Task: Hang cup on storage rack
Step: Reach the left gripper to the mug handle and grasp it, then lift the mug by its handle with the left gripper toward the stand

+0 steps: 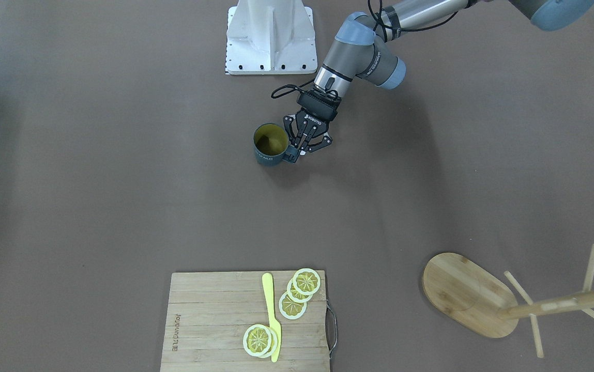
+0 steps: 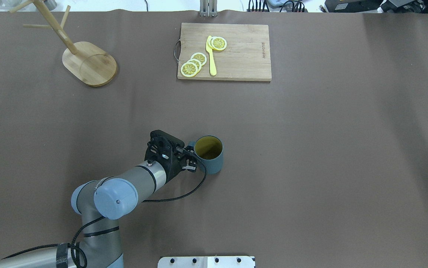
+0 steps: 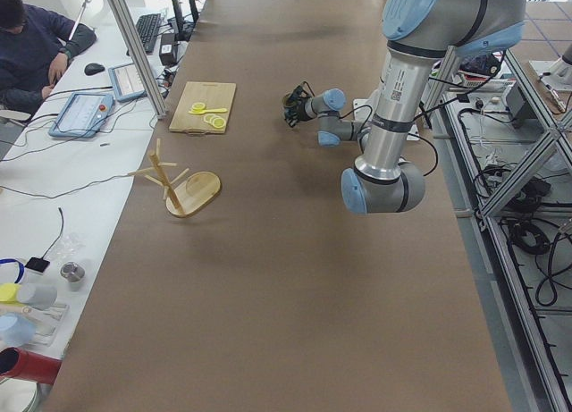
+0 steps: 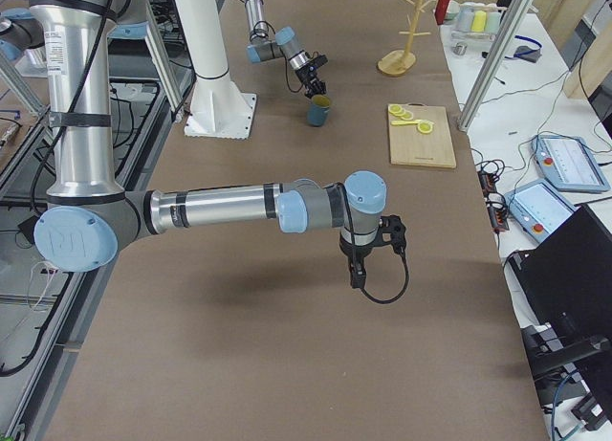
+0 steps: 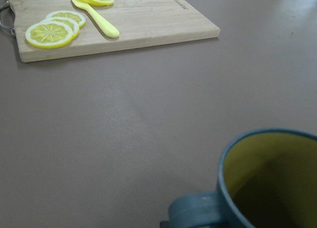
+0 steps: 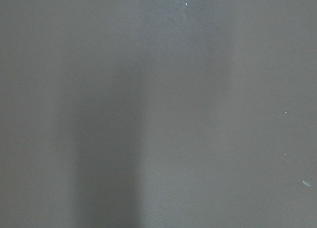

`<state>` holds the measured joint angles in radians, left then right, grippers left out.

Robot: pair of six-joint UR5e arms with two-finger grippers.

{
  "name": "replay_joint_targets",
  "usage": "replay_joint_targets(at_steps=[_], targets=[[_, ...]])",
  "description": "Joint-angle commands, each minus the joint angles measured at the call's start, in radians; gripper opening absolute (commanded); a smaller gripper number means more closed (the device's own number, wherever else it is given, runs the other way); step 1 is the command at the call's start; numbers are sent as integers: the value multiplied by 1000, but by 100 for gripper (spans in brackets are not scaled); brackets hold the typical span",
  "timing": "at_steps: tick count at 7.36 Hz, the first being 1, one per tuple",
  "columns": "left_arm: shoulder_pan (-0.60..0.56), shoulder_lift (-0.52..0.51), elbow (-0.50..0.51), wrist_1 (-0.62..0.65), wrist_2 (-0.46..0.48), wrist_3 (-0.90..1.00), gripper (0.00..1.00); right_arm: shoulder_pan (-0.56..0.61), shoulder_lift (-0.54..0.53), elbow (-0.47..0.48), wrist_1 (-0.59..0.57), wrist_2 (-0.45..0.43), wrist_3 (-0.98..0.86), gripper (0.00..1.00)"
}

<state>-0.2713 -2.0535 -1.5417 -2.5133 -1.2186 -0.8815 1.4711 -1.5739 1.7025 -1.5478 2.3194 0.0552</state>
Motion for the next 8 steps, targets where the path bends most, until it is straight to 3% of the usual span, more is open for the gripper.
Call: replay_joint_targets(at_steps=[1,4,7,8], targets=[[-5,-1,-4,-37,-4,-4,0,0,0,0,0,0,0,100],[-64,-4,-9,-119,-50,-222,0,0,-5,-1,0,-2,0,100],[-167,-19,-8,-163,-59,-562,0,6,-18,-3,0,-2,2,100],[-224,-22,-6,-163,-146,-665,0,23,-29,-3,-2,-2,2,100]])
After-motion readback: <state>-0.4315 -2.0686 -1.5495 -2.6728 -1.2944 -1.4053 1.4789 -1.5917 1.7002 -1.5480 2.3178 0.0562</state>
